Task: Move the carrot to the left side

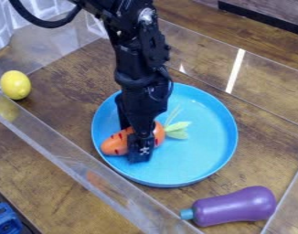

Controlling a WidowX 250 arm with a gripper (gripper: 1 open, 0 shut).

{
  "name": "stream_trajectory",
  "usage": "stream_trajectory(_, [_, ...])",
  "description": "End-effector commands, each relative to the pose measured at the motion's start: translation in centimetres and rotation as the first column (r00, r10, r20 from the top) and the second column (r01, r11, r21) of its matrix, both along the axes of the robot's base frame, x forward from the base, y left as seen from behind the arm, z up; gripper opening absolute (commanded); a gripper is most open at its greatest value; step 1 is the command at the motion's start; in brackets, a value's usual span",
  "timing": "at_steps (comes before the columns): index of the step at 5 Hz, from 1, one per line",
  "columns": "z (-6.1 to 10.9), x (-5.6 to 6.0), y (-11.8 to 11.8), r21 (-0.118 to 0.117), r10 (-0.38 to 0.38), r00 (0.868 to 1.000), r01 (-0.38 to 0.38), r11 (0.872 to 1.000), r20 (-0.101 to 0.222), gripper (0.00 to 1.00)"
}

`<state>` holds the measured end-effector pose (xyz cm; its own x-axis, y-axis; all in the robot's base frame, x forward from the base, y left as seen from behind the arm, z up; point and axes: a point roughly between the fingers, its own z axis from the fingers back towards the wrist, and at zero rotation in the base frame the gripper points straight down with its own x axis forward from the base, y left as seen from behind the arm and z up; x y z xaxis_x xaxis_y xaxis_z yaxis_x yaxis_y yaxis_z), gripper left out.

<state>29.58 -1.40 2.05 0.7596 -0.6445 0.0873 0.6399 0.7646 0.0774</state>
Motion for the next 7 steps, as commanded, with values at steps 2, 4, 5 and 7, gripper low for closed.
stream_trajectory(2, [-0.5,1.0,0.8,-0.008,0.016,1.0,-0.015,1.0,0.024,1.0])
stream_trajectory(4, [-0.8,1.5,1.0,-0.01,0.018,0.999,-0.018,1.0,0.028,0.0])
stream_trajectory(5, [-0.2,1.4,1.2,0.002,0.017,1.0,-0.017,1.0,0.023,0.0])
stream_trajectory(7, [1.7,1.1,1.6,0.034,0.015,1.0,-0.015,0.999,0.015,0.0])
